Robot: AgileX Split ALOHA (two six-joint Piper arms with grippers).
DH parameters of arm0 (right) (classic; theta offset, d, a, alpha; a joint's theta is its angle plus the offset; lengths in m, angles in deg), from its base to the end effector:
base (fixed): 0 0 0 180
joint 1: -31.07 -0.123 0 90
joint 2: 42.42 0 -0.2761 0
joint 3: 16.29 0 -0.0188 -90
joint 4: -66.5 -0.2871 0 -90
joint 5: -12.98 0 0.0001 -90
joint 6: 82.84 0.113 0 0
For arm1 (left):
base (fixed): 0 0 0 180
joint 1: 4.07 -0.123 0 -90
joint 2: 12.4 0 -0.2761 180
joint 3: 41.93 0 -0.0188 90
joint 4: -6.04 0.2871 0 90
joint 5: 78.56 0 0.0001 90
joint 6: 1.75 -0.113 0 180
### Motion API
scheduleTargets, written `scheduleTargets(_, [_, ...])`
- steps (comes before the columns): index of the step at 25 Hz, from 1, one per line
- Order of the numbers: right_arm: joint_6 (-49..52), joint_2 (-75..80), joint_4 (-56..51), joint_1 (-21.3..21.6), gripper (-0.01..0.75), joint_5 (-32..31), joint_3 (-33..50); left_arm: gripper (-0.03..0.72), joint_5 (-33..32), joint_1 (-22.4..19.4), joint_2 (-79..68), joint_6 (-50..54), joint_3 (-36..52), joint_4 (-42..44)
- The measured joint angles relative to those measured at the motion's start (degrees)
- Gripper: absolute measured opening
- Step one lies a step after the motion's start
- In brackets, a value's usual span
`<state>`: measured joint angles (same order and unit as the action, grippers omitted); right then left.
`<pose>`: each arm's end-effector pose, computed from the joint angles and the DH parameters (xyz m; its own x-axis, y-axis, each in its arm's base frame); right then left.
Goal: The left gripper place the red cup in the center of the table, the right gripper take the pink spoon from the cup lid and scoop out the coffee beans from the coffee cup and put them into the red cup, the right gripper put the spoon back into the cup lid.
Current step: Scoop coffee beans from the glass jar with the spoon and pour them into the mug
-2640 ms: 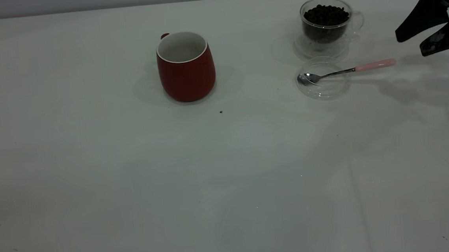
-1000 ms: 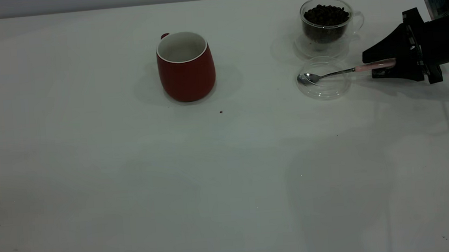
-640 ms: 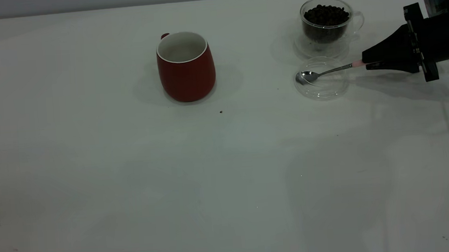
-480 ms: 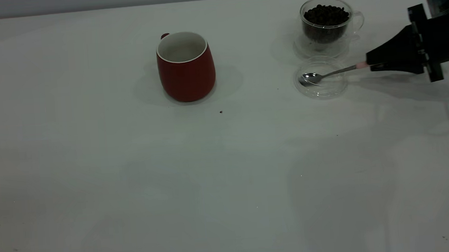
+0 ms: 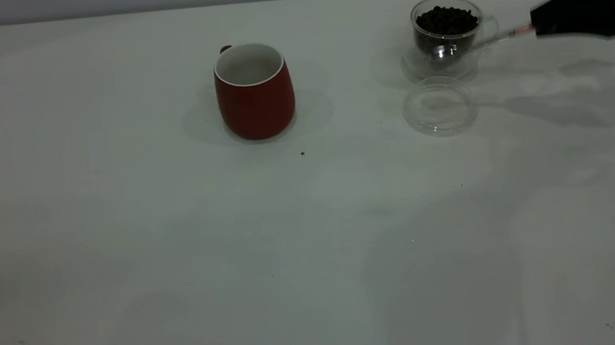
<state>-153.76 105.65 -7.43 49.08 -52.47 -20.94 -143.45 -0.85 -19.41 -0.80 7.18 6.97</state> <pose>0.4353 -0.0376 -0.0049 -0.9313 0.1649 -0.3248 -0.1857 0.5523 0.8127 0.0506 -0.0012 0.2741 -0.5147 0.0193 -0.8571 0.0386 0.9993 -0.0007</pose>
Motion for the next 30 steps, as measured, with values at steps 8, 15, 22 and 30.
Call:
scheduleTargets(8, [0.95, -3.19, -4.78, -5.02, 0.099, 9.58, -4.70, 0.587, 0.00, 0.00, 0.00, 0.00, 0.00, 0.00])
scheduleTargets(15, [1.56, -3.06, -6.09, -5.19, 0.099, 19.98, -5.38, 0.587, 0.00, 0.00, 0.00, 0.11, 0.00, 0.00])
scheduleTargets(22, [1.58, -0.83, -6.27, -5.19, 0.099, 19.89, -5.45, 0.587, -0.01, 0.00, 0.00, 0.18, 0.00, 0.00])
scheduleTargets(30, [2.04, 0.56, -6.21, -5.19, 0.099, 17.63, -5.45, 0.587, -0.01, 0.00, 0.00, 0.18, 0.00, 0.00])
